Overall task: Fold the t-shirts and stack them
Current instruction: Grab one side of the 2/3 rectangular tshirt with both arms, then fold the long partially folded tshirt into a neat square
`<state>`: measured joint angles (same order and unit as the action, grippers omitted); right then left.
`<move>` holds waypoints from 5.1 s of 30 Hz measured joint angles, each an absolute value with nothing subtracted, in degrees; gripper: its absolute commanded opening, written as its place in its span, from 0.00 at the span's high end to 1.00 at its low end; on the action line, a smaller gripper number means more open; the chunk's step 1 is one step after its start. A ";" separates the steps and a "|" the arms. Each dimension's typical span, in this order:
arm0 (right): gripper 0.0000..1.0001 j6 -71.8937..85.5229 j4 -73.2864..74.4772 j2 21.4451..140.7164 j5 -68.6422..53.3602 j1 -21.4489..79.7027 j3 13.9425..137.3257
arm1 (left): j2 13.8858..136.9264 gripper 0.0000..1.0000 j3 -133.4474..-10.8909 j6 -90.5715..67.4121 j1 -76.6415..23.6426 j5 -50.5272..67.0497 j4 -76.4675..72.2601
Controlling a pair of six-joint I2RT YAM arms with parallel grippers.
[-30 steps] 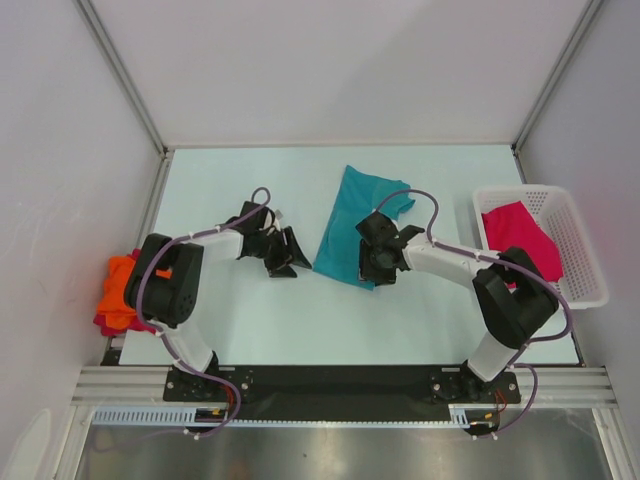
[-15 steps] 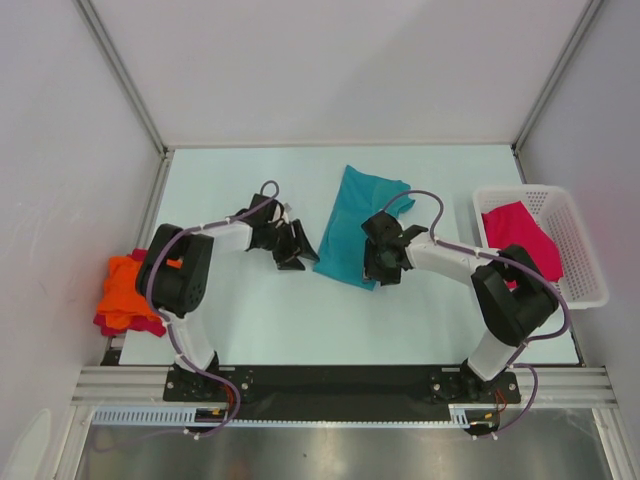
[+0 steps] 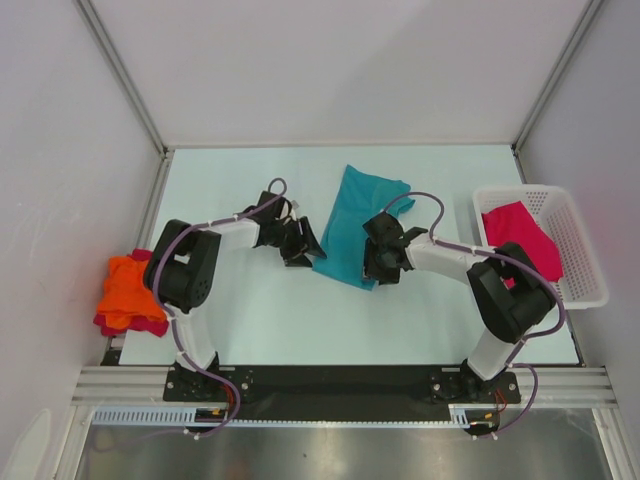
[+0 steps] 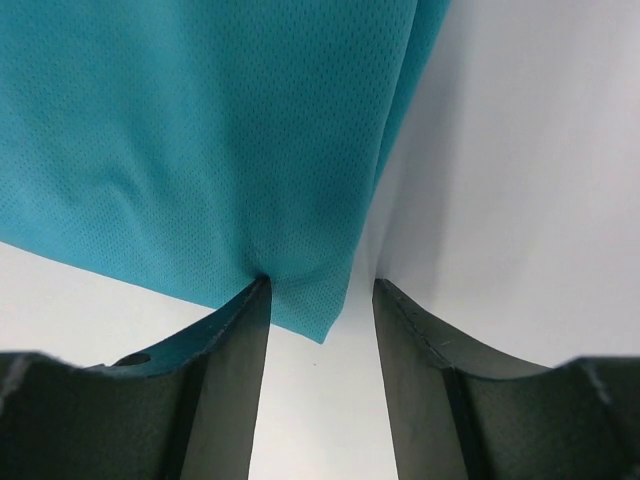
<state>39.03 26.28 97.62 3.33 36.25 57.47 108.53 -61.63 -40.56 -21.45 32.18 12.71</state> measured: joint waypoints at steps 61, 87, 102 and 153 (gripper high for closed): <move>1.00 46.22 40.34 87.88 16.40 39.57 66.15 | 111.92 0.96 -85.01 -38.52 -25.98 33.82 29.61; 0.63 35.27 42.68 98.76 19.51 32.84 77.01 | 120.03 0.34 -92.27 -36.29 -22.90 31.92 32.67; 0.63 38.28 45.08 93.56 18.39 43.38 77.43 | 105.49 0.34 -75.99 -35.70 -22.90 30.52 29.65; 0.65 25.19 38.26 117.01 20.45 30.55 90.65 | 98.37 0.34 -65.21 -35.92 -22.90 29.08 24.64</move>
